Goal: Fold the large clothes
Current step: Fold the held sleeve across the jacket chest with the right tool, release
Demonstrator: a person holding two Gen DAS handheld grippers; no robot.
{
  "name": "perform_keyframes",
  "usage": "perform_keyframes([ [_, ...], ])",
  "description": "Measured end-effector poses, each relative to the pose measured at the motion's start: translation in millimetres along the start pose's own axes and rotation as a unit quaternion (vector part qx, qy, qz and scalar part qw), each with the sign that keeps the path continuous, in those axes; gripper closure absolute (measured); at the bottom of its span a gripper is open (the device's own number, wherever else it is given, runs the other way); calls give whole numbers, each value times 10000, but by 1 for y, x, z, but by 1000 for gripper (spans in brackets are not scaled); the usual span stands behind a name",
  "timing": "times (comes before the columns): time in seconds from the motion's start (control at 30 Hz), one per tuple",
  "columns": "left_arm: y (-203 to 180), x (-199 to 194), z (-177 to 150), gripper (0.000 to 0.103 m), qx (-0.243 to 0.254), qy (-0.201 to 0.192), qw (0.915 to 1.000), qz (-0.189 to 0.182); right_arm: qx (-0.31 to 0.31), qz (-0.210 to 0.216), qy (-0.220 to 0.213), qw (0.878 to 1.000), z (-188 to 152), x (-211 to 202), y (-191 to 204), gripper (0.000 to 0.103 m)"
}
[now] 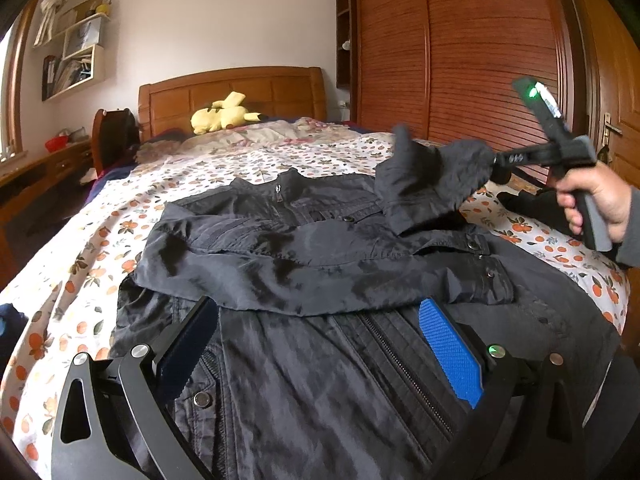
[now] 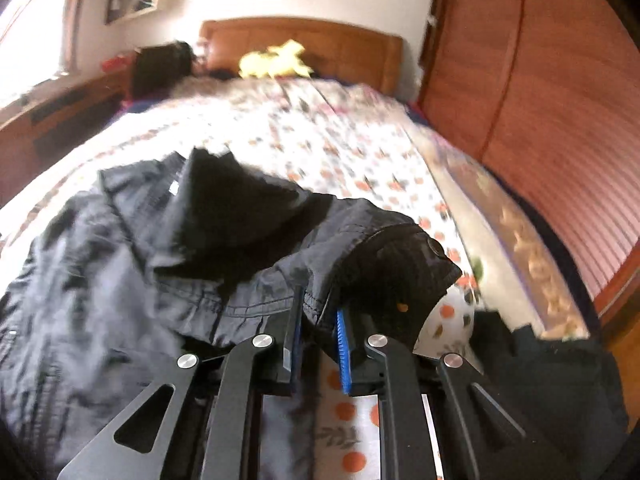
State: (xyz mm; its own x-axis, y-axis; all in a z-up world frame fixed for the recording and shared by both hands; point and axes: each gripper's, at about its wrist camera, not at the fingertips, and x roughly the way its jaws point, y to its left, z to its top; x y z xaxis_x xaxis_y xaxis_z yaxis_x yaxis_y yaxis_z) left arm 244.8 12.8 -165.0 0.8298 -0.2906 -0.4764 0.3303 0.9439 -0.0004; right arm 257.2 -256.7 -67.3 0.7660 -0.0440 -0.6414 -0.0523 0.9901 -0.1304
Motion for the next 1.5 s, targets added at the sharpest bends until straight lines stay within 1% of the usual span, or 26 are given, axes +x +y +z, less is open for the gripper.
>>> perform_keyframes([
  [0.07, 3, -3, 1, 2, -46, -20, 10000, 0, -84, 110, -121, 9998, 7, -13, 9, 90],
  [0.2, 8, -10, 2, 2, -111, -79, 9999, 23, -321, 380, -333, 9982, 16, -40, 40, 91],
  [0.33, 12, -16, 4, 2, -149, -130, 9998, 56, -528, 653, -489, 9953, 18, -63, 69, 90],
  [0.5, 18, -24, 1, 2, -126, -151, 9997, 116, -718, 1044, -587, 9902, 13, -79, 101, 90],
  [0.67, 28, -33, -4, 2, -122, -163, 9996, 218, -918, 1346, -562, 9850, 5, -85, 131, 90],
  [0.77, 38, -36, -5, 2, -181, -168, 9993, 284, -1050, 1519, -463, 9817, -1, -82, 151, 90],
  [0.93, 51, -40, -5, 2, -328, -187, 9986, 363, -1135, 1697, -268, 9786, -12, -76, 171, 88],
  [0.97, 53, -41, -5, 2, -358, -196, 9985, 367, -1128, 1739, -236, 9780, -13, -74, 173, 88],
  [1.03, 55, -41, -4, 2, -380, -202, 9984, 380, -1105, 1835, -163, 9767, -15, -72, 179, 83],
  [1.07, 55, -41, -3, 2, -379, -196, 9983, 386, -1083, 1882, -149, 9760, -17, -73, 180, 83],
  [1.13, 54, -39, -3, 2, -372, -180, 9984, 389, -1059, 1941, -190, 9751, -18, -77, 182, 78],
  [1.3, 49, -33, -5, 2, -282, -98, 9987, 401, -938, 2035, -319, 9740, -19, -87, 175, 78],
  [1.4, 45, -30, -6, 2, -233, -73, 9990, 387, -849, 1938, -402, 9765, -21, -89, 162, 78],
  [1.5, 41, -28, -7, 2, -201, -58, 9991, 355, -648, 1837, -361, 9802, -27, -82, 145, 77],
])
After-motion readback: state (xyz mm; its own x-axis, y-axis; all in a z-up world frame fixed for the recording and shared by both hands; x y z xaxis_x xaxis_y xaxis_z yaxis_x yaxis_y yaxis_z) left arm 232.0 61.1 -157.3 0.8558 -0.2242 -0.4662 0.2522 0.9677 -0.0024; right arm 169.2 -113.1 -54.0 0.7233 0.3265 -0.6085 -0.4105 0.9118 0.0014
